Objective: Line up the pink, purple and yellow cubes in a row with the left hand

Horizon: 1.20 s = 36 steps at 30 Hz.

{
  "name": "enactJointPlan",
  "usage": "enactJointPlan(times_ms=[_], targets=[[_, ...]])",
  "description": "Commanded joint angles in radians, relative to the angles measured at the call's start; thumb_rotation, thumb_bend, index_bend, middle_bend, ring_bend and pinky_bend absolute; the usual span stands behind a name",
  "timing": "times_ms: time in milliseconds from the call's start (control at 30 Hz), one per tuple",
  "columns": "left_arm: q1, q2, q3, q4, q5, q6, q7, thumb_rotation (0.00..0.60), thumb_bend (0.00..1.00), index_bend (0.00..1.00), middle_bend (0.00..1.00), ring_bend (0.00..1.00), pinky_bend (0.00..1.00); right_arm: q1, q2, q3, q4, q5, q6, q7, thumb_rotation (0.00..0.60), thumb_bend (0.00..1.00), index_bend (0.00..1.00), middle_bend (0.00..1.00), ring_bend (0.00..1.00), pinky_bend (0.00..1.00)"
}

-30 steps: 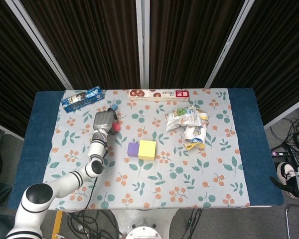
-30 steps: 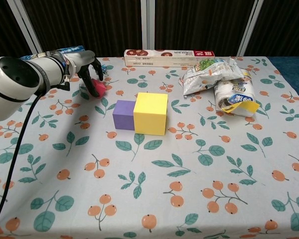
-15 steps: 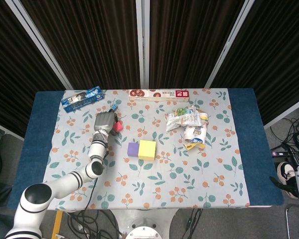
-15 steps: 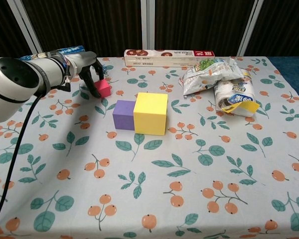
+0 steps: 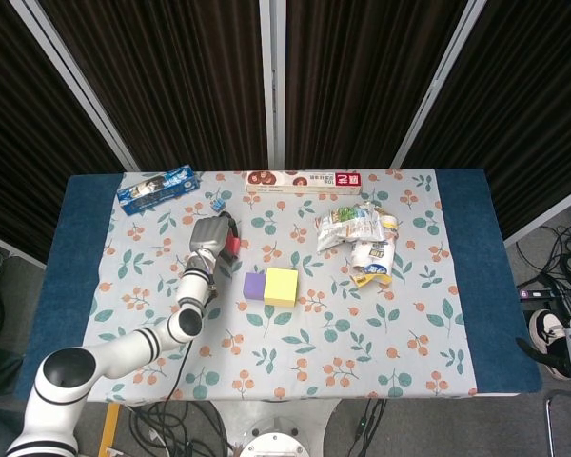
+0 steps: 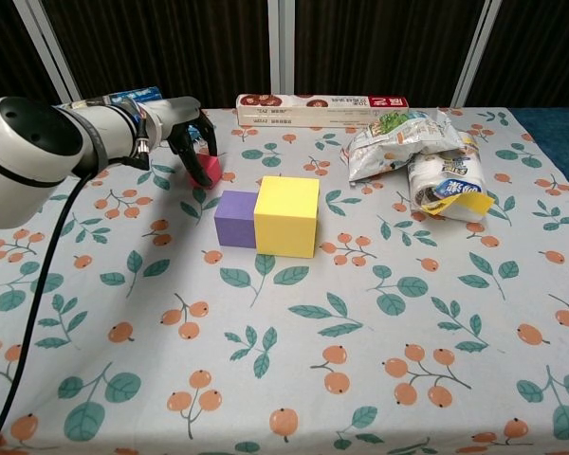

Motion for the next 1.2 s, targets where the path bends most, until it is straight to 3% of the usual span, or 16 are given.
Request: enactJointPlan(times_ms=[33, 300, 633, 767, 1200], targets=[[-0.006, -0.014, 0.012, 0.027, 0.013, 0.007, 0.002, 0.6, 0.21, 0.5, 0.29, 0.3, 0.31, -0.001, 0.001, 0.0, 0.0, 0.0, 0.0, 0.0, 0.6, 0.03, 0.09, 0.17, 0.01, 0.12], [-0.006, -0.034, 0.022, 0.078, 0.052, -0.008, -0.022, 0.6, 0.23, 0.52, 0.29, 0.3, 0.31, 0.002, -0.001, 0.001, 0.001, 0.001, -0.005, -0.001, 0.6, 0.03, 0.09, 0.17, 0.01, 0.12], [0.009, -0.03, 0.031, 0.075, 0.127, -0.002, -0.064, 0.6, 0.35, 0.62, 0.35, 0.3, 0.31, -0.004, 0.002, -0.001, 0.001, -0.001, 0.003, 0.004, 0.6, 0.03, 0.09, 0.17, 0.01, 0.12], [0.036, 0.023, 0.044, -0.01, 0.125, 0.019, -0.044, 0.6, 0.35, 0.62, 0.35, 0.3, 0.31, -0.001, 0.001, 0.001, 0.002, -0.008, 0.006, 0.009, 0.6, 0.03, 0.09, 0.17, 0.01, 0.12], [0.107, 0.262, 0.086, -0.429, -0.071, 0.129, 0.056, 0.6, 0.34, 0.6, 0.35, 0.3, 0.31, 0.001, -0.001, -0.004, -0.004, -0.051, 0.034, 0.022, 0.6, 0.03, 0.09, 0.17, 0.01, 0.12]])
